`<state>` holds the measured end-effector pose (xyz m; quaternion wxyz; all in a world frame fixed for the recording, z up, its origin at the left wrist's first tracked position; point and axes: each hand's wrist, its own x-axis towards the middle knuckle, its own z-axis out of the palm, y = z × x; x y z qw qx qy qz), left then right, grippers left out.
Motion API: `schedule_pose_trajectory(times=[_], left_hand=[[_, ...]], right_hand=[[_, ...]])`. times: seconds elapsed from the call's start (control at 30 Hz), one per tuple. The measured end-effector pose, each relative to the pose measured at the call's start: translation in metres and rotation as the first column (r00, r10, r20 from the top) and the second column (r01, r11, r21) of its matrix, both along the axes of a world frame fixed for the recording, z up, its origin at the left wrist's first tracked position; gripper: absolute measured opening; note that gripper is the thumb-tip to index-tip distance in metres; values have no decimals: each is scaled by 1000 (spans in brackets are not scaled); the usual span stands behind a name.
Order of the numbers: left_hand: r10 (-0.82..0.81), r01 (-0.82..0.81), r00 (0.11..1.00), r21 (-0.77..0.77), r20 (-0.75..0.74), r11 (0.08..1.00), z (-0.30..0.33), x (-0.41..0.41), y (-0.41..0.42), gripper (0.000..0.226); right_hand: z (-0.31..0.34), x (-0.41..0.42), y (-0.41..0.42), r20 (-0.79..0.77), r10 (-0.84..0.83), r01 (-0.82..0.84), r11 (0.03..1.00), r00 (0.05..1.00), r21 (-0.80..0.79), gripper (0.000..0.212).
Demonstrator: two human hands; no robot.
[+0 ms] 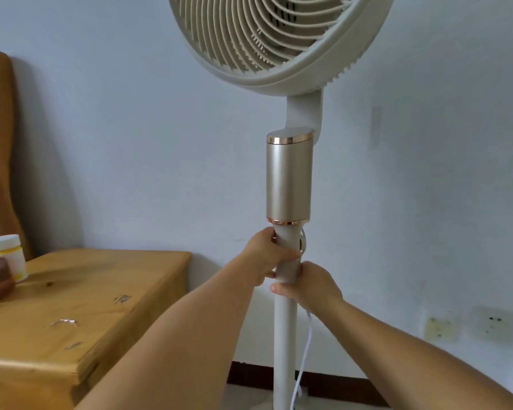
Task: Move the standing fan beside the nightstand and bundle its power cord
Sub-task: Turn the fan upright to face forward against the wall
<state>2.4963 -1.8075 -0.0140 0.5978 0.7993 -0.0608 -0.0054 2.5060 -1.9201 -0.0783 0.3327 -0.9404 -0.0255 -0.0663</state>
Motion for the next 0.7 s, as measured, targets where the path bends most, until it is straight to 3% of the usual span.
schedule_pose_trajectory(times=[0.2, 0.43, 0.7], left_hand=[[100, -98, 994, -31, 53, 995, -10, 0, -7, 35], [163, -160, 984, -43, 71, 986, -6, -3, -23, 30], [402, -390, 910, -116, 103, 913, -9, 9, -51, 12]], right_hand=[[0, -6, 10, 70, -122, 121, 993, 990, 17, 26], [14, -1, -5, -3, -26, 26, 1000, 1000, 17, 21], [22, 25, -21, 7, 46, -46, 999, 999, 28, 25]])
